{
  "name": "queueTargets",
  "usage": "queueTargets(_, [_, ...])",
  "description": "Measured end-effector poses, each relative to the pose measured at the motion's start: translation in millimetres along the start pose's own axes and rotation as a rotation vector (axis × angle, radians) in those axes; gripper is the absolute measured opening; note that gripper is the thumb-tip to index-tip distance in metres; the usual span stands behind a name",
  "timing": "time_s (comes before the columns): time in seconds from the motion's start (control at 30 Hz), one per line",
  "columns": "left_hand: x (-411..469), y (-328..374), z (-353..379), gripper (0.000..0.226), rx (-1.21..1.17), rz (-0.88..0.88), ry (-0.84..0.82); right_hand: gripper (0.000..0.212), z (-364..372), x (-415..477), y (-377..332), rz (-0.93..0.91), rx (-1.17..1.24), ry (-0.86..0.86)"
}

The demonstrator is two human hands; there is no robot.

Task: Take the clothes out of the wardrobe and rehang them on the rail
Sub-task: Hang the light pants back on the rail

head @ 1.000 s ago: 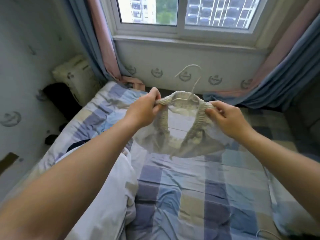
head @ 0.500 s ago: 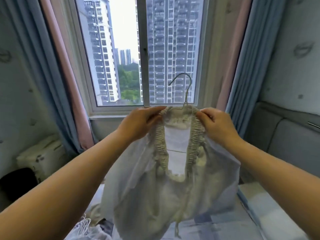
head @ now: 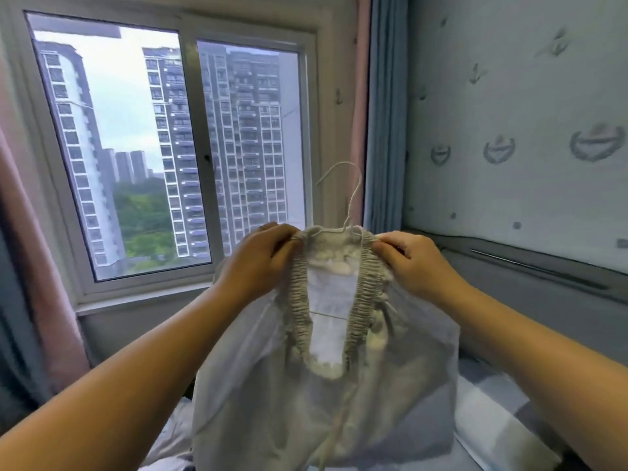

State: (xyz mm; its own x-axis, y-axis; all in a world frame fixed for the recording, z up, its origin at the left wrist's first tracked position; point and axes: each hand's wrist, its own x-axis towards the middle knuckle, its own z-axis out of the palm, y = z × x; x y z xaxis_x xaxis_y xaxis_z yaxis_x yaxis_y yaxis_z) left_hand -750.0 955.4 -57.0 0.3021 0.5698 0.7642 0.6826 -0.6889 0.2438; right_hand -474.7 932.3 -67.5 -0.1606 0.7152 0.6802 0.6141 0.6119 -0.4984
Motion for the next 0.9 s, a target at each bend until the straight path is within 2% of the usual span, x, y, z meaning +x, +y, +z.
queueTargets(0.13, [9.6, 26.7, 13.9, 0.014, -0.235, -0.003, 0.049, 0.022, -25.1, -19.2, -6.5, 0.050, -0.089, 0.054])
queueTargets(0.2, [15.3, 49.3, 16.0, 0.013, -0.360, 0.020, -0.026, 0.020, -42.5, -29.1, -11.2, 0.082, -0.093, 0.100])
queueTargets(0.3, [22.2, 81.4, 23.0, 0.010, -0.508, 0.116, -0.231, 0.019, -72.8, -49.7, -15.9, 0.140, -0.126, 0.172])
queueTargets(0.37, [25.2, 106.6, 33.0, 0.023, -0.539, 0.143, -0.336, 0.019, -96.6, -69.1, -17.4, 0.179, -0.184, 0.206])
queueTargets(0.43, [28.2, 135.6, 48.8, 0.023, -0.556, 0.139, -0.372, 0.019, -124.4, -92.4, -21.9, 0.187, -0.258, 0.243])
queueTargets(0.5, [30.5, 169.5, 67.4, 0.015, -0.593, 0.132, -0.327, 0.020, -154.2, -119.0, -29.7, 0.187, -0.341, 0.288])
queueTargets(0.6, [29.6, 233.0, 93.0, 0.025, -0.674, 0.145, -0.269, 0.018, -203.2, -164.7, -44.0, 0.213, -0.473, 0.402])
queueTargets(0.9, [-6.7, 473.0, 129.6, 0.014, -0.846, 0.411, -0.466, 0.021, -358.3, -334.4, -117.2, 0.368, -0.824, 0.778])
